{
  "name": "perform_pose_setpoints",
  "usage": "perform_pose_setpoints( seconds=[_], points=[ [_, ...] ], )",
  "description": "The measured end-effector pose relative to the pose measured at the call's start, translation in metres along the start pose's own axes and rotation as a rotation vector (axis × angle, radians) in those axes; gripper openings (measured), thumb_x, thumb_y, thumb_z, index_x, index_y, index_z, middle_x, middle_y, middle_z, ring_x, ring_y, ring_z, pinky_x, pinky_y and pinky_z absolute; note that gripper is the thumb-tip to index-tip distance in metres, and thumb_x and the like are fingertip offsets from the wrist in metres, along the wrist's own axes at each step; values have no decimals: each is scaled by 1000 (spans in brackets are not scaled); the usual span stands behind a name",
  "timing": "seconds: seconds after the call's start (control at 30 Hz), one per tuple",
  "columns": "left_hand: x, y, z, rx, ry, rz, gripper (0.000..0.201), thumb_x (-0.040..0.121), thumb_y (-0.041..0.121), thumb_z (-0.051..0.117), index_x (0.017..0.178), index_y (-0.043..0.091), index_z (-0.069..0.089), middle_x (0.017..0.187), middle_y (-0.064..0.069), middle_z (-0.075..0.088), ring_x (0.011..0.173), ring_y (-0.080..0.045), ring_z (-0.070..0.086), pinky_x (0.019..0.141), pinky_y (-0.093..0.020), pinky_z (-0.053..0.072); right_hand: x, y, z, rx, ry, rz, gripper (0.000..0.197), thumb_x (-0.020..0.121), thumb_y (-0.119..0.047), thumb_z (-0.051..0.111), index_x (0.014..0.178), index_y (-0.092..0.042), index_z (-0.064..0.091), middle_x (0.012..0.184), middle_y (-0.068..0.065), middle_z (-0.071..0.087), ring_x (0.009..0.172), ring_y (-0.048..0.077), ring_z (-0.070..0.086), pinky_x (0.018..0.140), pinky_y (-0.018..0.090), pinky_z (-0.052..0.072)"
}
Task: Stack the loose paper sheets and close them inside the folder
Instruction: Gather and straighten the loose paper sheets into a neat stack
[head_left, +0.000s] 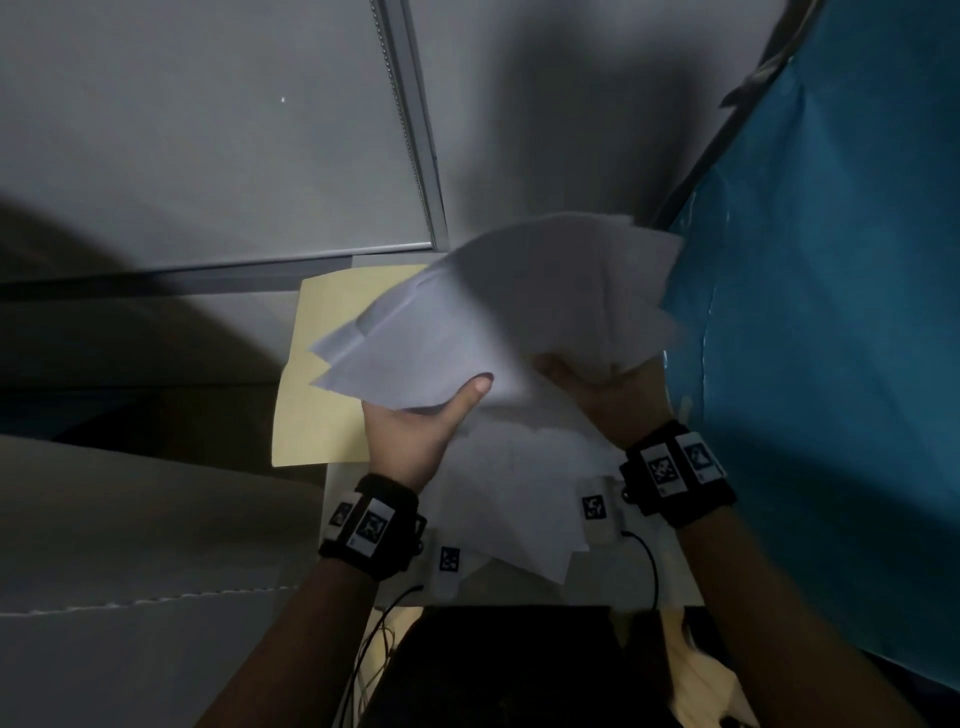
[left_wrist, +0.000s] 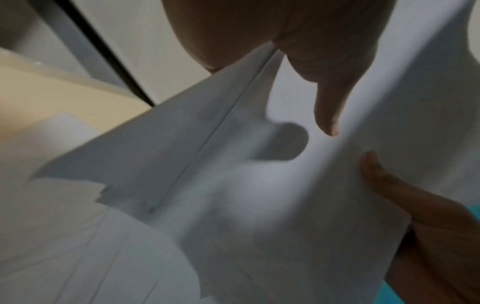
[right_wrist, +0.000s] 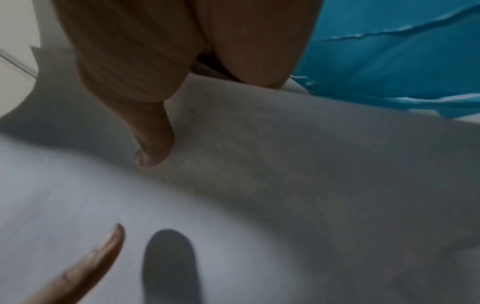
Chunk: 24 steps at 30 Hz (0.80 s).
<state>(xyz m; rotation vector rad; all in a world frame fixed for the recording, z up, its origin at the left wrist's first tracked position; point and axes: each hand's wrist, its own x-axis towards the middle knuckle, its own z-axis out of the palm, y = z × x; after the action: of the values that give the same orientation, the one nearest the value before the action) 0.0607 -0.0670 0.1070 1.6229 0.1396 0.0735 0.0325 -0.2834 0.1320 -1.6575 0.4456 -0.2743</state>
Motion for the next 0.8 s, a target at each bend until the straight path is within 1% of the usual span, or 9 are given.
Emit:
perform_pose_setpoints(
  seconds=[0.13, 0.27, 0.4, 0.47, 0.53, 0.6, 0.67, 0.73, 0.8],
  points=[
    [-3, 25, 3, 32, -90, 78, 62, 63, 11, 102, 111, 30, 68, 106, 29, 76, 108, 8, 71, 95, -14, 54, -5, -12, -9, 7, -73, -51, 62, 61, -12, 97, 93, -42, 54, 95, -31, 59, 83, -29, 57, 70, -3, 45],
    [9, 18, 1, 80, -134, 105, 60, 61, 19, 105, 112, 15, 74, 112, 8, 78, 110, -7, 73, 92, -21, 58, 3, 9, -9, -17, -115, 0, 47, 58, -12, 98, 86, -33, 68, 81, -28, 73, 83, -13, 68, 70, 11, 55],
    [16, -24, 2, 120, -173, -148, 58, 61, 14, 105, 111, 12, 77, 107, 3, 82, 100, -4, 78, 88, -35, 66, 6, 38, 2, 4, -177, 171, 43, 62, -12, 97, 89, -25, 66, 93, -9, 72, 93, 13, 72, 73, 22, 61],
    [17, -40, 4, 155, -154, -172, 46, 65, 12, 102, 104, 12, 78, 100, 6, 81, 90, 3, 77, 81, -33, 65, 4, 42, 13, -17, -172, 209, 40, 67, -14, 95, 85, -27, 61, 89, -11, 68, 91, 12, 71, 69, 17, 59],
    [18, -43, 6, 141, -94, -151, 41, 69, 13, 100, 103, 8, 79, 97, 10, 80, 85, 7, 75, 74, -21, 60, 3, 44, 18, -28, -147, 169, 33, 68, -18, 95, 83, -25, 66, 88, -9, 71, 87, 6, 72, 68, 17, 59],
    [18, -48, 3, 126, -60, -142, 39, 71, 13, 99, 103, 4, 79, 98, 9, 80, 86, 5, 76, 71, -15, 58, -2, 46, 16, 3, -147, 171, 28, 67, -17, 95, 80, -23, 71, 86, -7, 75, 80, -2, 72, 68, 17, 59],
    [12, -58, -2, 163, -76, -162, 38, 73, 18, 98, 103, 4, 79, 99, 5, 81, 92, -4, 79, 71, -19, 60, -8, 63, 15, -31, -141, 187, 28, 68, -17, 94, 77, -25, 68, 82, -12, 72, 71, -11, 69, 63, 12, 56],
    [6, -73, -6, 224, -120, -220, 36, 77, 25, 96, 103, 8, 78, 100, 2, 81, 97, -19, 80, 72, -28, 63, -13, 79, 18, -90, -173, 239, 26, 69, -25, 94, 82, -21, 72, 81, -9, 73, 75, -3, 72, 63, 18, 60],
    [2, -78, -10, 217, -87, -237, 30, 79, 23, 94, 101, 12, 77, 98, 3, 80, 92, -13, 80, 72, -29, 62, -12, 100, 16, -202, -236, 214, 38, 72, -37, 91, 98, -14, 76, 94, -3, 77, 89, 12, 75, 74, 30, 63]
  ],
)
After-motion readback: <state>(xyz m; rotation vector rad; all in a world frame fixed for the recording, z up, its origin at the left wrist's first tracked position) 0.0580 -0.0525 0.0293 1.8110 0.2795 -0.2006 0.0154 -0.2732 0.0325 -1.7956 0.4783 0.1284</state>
